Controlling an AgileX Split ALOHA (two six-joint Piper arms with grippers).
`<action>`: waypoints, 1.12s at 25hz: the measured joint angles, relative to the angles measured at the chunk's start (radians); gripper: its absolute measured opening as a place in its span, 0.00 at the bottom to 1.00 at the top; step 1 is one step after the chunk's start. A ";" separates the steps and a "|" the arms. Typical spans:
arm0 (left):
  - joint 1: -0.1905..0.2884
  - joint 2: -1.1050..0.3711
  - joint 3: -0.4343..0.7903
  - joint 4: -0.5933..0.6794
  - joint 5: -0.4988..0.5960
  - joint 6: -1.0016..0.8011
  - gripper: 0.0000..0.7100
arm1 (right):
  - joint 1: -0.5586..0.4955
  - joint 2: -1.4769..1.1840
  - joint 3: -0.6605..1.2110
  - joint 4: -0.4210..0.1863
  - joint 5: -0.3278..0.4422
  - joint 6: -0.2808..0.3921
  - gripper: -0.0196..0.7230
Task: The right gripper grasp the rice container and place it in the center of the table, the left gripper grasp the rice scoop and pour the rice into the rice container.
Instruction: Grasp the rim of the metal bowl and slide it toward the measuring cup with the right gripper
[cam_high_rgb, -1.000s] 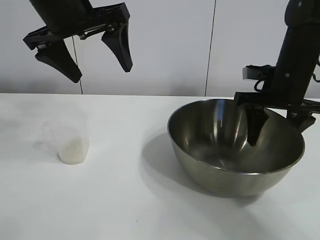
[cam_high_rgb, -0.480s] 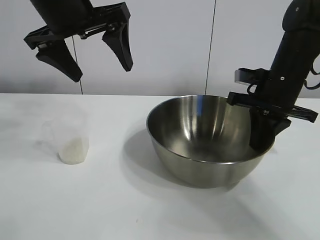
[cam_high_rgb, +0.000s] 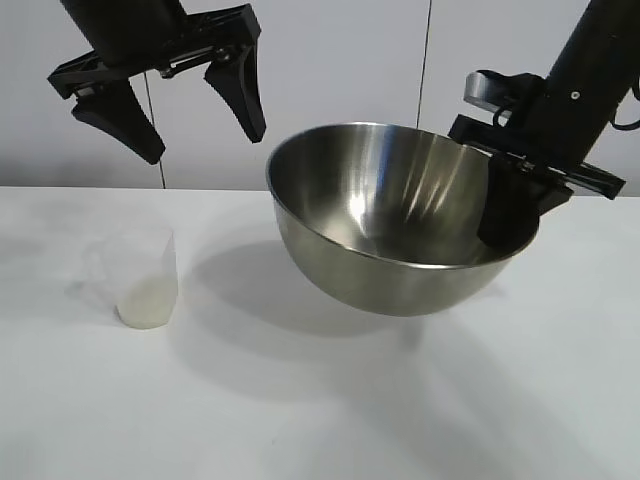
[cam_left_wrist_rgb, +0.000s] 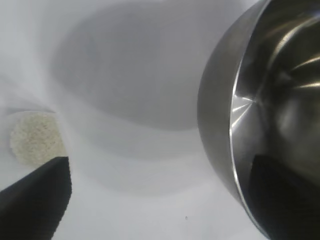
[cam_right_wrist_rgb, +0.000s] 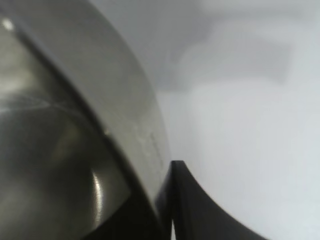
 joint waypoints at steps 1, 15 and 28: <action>0.000 0.000 0.000 0.000 0.000 0.000 0.98 | 0.018 0.001 0.000 0.000 -0.007 0.007 0.04; 0.000 0.000 0.000 0.000 0.000 0.000 0.98 | 0.150 0.084 0.001 -0.015 -0.114 0.159 0.04; 0.000 0.000 0.000 0.000 0.000 0.000 0.98 | 0.150 0.108 0.003 -0.016 -0.115 0.210 0.11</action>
